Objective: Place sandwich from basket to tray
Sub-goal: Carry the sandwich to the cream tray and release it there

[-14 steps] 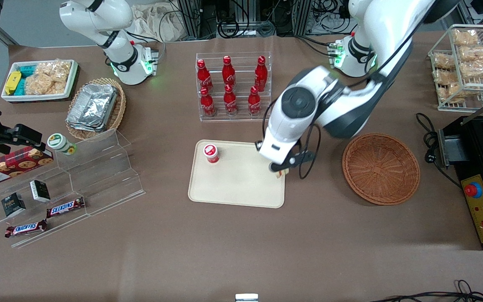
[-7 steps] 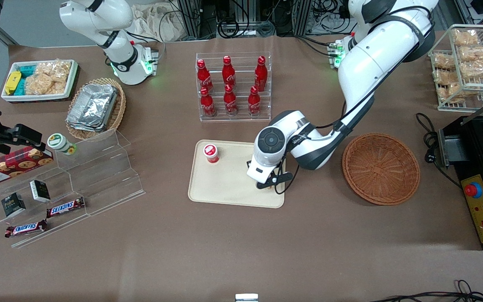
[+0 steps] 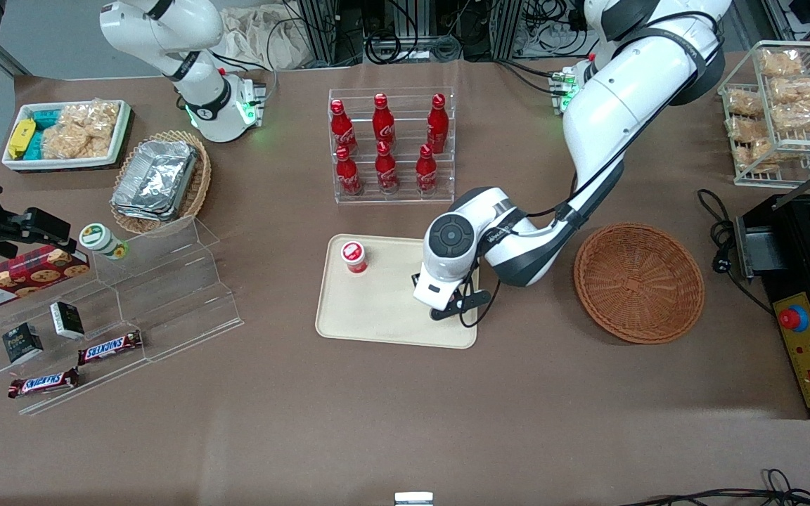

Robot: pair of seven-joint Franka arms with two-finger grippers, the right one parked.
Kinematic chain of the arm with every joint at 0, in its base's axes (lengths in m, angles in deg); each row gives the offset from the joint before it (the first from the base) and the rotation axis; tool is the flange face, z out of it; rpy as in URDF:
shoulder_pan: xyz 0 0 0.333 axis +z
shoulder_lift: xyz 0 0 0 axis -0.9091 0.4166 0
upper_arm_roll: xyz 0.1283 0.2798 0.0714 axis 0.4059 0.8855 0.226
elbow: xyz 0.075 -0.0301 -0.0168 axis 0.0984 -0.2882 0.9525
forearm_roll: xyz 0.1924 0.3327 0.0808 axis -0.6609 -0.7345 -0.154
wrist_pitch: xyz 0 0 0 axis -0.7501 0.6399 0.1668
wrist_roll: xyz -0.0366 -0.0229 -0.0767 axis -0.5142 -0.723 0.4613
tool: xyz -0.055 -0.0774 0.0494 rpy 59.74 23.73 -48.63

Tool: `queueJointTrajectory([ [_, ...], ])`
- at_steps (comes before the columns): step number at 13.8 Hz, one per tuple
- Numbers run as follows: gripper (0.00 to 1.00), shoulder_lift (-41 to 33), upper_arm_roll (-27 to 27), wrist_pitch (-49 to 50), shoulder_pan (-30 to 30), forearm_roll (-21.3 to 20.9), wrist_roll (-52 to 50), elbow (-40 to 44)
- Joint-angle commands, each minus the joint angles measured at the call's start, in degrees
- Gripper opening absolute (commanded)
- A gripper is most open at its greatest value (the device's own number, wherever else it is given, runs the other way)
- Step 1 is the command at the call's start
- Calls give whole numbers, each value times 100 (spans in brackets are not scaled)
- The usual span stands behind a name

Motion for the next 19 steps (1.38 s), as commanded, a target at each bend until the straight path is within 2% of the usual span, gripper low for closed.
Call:
queueJointTrajectory([
  [1,100,-850,74,551,-41,12,-383,-12],
  [3,100,-1465,65,982,38,196,-392,-21],
  [6,100,-2292,57,1518,486,635,-322,-56],
  [9,100,-3004,48,2072,847,1258,169,-74],
  [10,100,-3206,57,2300,935,1321,336,-91],
  [13,100,-3445,57,2416,1365,1655,899,-82],
  [17,100,-3612,57,2539,1945,1717,1855,-100],
  [19,100,-3683,57,2697,2339,1997,2532,-100],
])
